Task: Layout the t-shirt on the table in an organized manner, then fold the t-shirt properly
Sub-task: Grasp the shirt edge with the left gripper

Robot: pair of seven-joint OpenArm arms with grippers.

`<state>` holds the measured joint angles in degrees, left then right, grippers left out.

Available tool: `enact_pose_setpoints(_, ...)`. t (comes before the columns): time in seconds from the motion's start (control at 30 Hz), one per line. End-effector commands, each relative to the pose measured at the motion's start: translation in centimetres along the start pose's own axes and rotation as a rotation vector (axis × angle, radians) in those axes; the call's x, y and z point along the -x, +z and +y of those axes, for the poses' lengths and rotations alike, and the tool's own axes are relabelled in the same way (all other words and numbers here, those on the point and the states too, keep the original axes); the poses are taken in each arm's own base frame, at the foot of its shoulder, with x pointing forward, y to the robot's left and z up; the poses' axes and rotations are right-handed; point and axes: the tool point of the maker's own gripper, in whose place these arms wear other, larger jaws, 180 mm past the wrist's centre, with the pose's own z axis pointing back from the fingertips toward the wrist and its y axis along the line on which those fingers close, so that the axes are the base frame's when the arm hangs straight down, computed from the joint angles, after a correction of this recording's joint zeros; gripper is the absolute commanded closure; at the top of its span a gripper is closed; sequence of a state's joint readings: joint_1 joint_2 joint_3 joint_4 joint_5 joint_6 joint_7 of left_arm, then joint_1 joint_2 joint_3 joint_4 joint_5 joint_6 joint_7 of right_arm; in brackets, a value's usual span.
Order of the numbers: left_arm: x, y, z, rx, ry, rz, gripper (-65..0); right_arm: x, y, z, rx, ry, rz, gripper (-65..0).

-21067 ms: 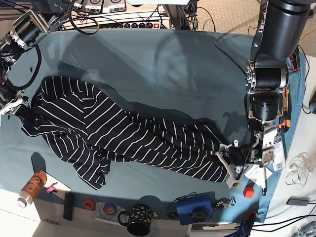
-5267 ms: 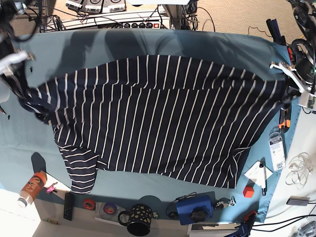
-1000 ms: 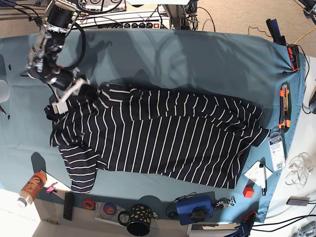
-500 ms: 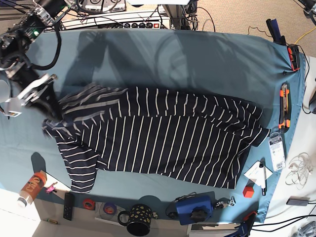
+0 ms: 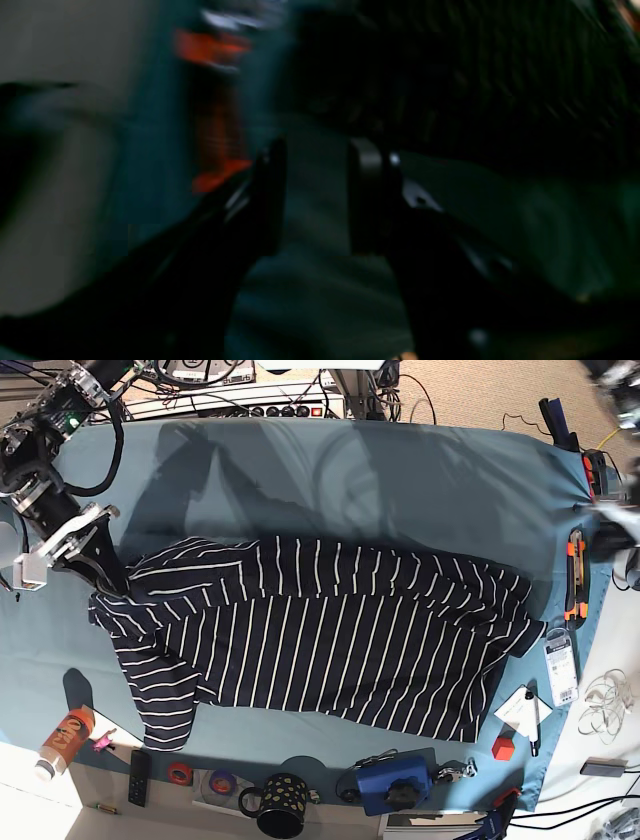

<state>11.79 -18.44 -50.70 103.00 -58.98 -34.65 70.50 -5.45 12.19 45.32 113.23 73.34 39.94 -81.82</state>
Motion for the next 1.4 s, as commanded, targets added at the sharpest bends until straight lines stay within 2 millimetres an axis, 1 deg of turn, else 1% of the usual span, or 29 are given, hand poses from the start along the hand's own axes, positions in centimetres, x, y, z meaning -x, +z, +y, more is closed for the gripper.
enact_pose_setpoints(0.0, -0.9, -0.5, -1.1, 0.038, -0.029, -0.021, -21.4, -1.5, 0.2, 0.1, -0.003, 0.028, -0.048, 0.0)
enact_pose_setpoints(0.07, 0.0, -2.0, -3.0, 0.091, -0.044, 0.016, -22.9, -1.2, 0.2, -0.3, 0.017, 0.032, -0.032, 0.0)
enact_pose_setpoints(0.1, 0.1, -2.6, -3.4, 0.095, -0.055, 0.013, -24.5, -1.0, 0.2, -0.5, 0.027, 0.034, -0.023, 0.0)
enact_pose_setpoints(0.13, -0.2, -3.1, -3.5, 0.079, -0.070, -0.008, -25.4, -0.9, 0.2, -0.6, 0.036, 0.036, -0.015, 0.0)
enact_pose_setpoints(0.17, -0.6, -3.6, -3.2, 0.047, -0.087, -0.036, -25.8, -0.8, 0.2, -0.8, 0.044, 0.038, -0.009, 0.0)
enact_pose_setpoints(0.23, -1.8, -3.9, -2.0, -0.041, -0.078, -0.111, -25.8, -0.8, 0.3, -0.8, 0.048, 0.039, -0.006, 0.0)
enact_pose_setpoints(0.3, -2.3, -4.2, -1.1, -0.090, -0.065, -0.125, -25.8, -0.8, 0.3, -0.9, 0.048, 0.040, -0.006, 0.0)
enact_pose_setpoints(0.4, -2.1, -5.4, -0.8, -0.067, -0.045, -0.077, -25.8, -0.8, 0.3, -0.8, 0.047, 0.040, -0.006, 0.0)
enact_pose_setpoints(0.57, -2.7, -8.2, 0.4, -0.020, 0.016, -0.072, -25.8, -0.8, 0.3, -0.8, 0.047, 0.040, -0.006, 0.0)
enact_pose_setpoints(0.67, -1.4, -9.9, 0.6, 0.025, 0.047, 0.011, -25.8, -0.8, 0.3, -0.9, 0.050, 0.040, -0.004, 0.0)
enact_pose_setpoints(0.73, -1.1, -10.9, 1.0, 0.035, 0.094, 0.018, -25.8, -0.6, 0.3, -1.1, 0.059, 0.042, 0.004, 0.0)
enact_pose_setpoints(0.8, -0.6, -11.7, 1.9, 0.011, 0.113, 0.025, -25.8, -0.6, 0.3, -1.1, 0.061, 0.043, 0.005, 0.0)
enact_pose_setpoints(0.87, 0.3, -12.3, 2.6, -0.010, 0.123, 0.060, -25.8, -0.6, 0.3, -1.1, 0.061, 0.043, 0.006, 0.0)
enact_pose_setpoints(0.93, 1.3, -12.7, 2.5, 0.006, 0.154, 0.091, -25.8, -0.6, 0.3, -1.1, 0.061, 0.043, 0.005, 0.0)
enact_pose_setpoints(1.0, 2.2, -12.9, 1.7, 0.042, 0.173, 0.127, -25.6, -0.6, 0.3, -1.1, 0.061, 0.043, 0.005, 0.0)
enact_pose_setpoints(1.03, 2.6, -12.9, 1.2, 0.062, 0.169, 0.152, -24.4, -0.6, 0.3, -1.1, 0.061, 0.043, 0.005, 0.0)
enact_pose_setpoints(1.07, 2.8, -12.9, 0.7, 0.087, 0.155, 0.169, -21.5, -0.6, 0.3, -1.1, 0.061, 0.043, 0.006, 0.0)
enact_pose_setpoints(1.1, 2.9, -12.8, 0.3, 0.110, 0.149, 0.176, -17.2, -0.6, 0.3, -1.1, 0.061, 0.043, 0.006, 0.0)
enact_pose_setpoints(1.2, 2.9, -12.7, -0.7, 0.164, 0.170, 0.183, -0.2, -0.6, 0.3, -1.1, 0.061, 0.043, 0.006, 0.0)
enact_pose_setpoints(1.37, 2.8, -11.9, -1.6, 0.218, 0.286, 0.209, 0.0, -0.6, 0.3, -1.1, 0.061, 0.042, 0.005, 0.0)
